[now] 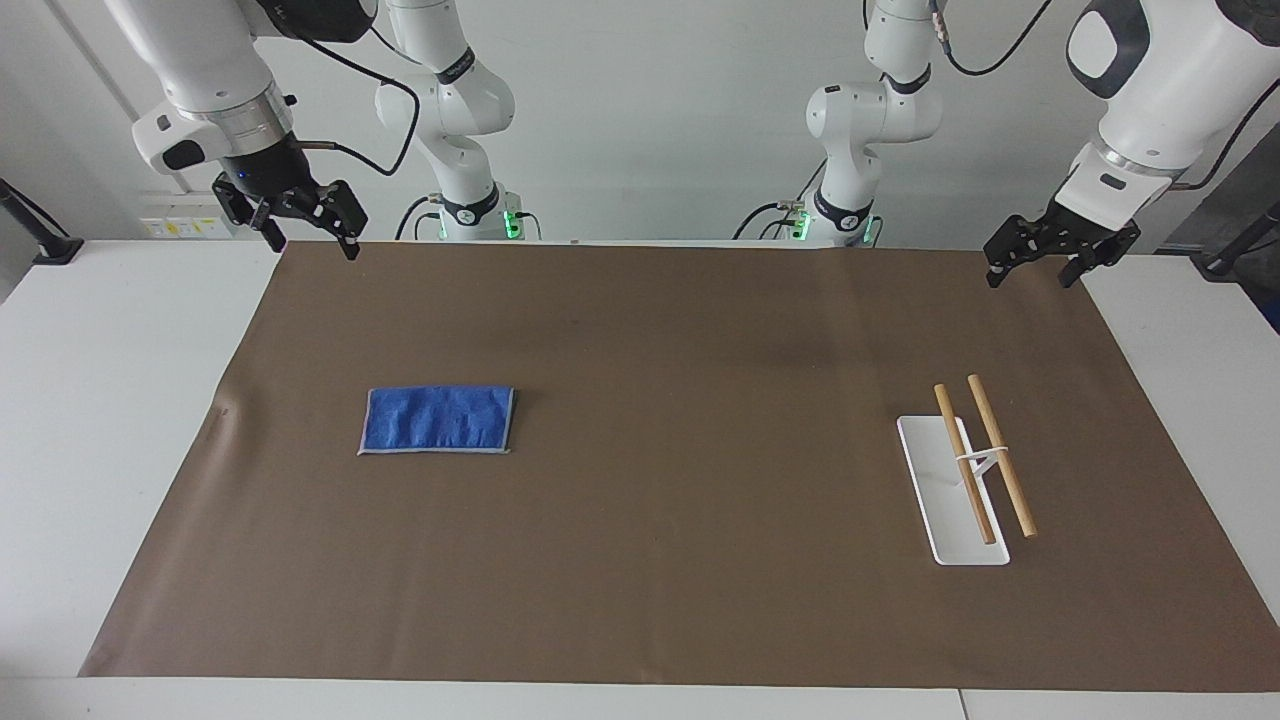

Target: Right arm passes towel to left arm to hang

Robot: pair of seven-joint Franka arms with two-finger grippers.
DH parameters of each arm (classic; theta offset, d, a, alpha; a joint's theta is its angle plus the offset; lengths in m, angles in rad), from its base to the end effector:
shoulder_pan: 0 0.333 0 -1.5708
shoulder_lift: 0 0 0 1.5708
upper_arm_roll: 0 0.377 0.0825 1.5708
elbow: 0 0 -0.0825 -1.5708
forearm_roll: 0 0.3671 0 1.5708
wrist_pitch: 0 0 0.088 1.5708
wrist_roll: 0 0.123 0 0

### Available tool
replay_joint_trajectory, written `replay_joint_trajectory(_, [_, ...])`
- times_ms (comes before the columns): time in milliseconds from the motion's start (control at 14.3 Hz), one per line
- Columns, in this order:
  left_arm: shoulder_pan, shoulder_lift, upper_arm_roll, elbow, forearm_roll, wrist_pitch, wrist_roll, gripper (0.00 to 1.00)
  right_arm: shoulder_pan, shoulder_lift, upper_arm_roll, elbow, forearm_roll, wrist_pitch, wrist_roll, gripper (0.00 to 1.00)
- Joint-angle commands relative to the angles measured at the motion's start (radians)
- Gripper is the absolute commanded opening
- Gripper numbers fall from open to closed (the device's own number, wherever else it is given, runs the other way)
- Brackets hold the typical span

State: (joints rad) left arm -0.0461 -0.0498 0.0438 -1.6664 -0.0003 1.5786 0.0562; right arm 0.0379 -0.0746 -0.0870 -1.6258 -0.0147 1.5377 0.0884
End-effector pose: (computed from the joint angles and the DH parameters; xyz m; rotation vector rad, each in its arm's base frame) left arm 0.5174 -0.0006 0.6530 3.1362 -0.0919 -0.0596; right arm 0.5052 -0.0288 0.6805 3.1256 -0.2154 -0.0213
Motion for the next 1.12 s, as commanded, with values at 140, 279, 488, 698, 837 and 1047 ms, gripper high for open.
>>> replay_joint_trajectory(140, [-0.001, -0.015, 0.002, -0.01, 0.014, -0.003, 0.007, 1.0, -0.003, -0.027, 0.001, -0.032, 0.019, 0.019, -0.001, 1.0])
replay_joint_trajectory(279, [-0.001, -0.015, 0.002, -0.01, 0.014, -0.003, 0.007, 1.0, -0.003, -0.027, 0.0, -0.032, 0.019, 0.018, 0.024, 1.0])
replay_joint_trajectory(488, [-0.001, -0.015, 0.002, -0.01, 0.014, -0.003, 0.007, 1.0, -0.003, -0.028, 0.0, -0.035, 0.019, 0.019, 0.016, 1.0])
replay_joint_trajectory(698, [-0.001, -0.015, 0.002, -0.01, 0.014, -0.003, 0.007, 1.0, -0.003, -0.028, 0.0, -0.037, 0.018, 0.019, 0.014, 1.0])
replay_joint_trajectory(837, [-0.001, -0.015, 0.002, -0.01, 0.014, -0.003, 0.007, 1.0, -0.003, -0.028, 0.0, -0.037, 0.018, 0.019, 0.014, 1.0])
replay_joint_trajectory(1047, [-0.001, -0.015, 0.002, -0.01, 0.014, -0.003, 0.007, 1.0, -0.003, -0.03, 0.0, -0.039, 0.018, 0.019, 0.016, 1.0])
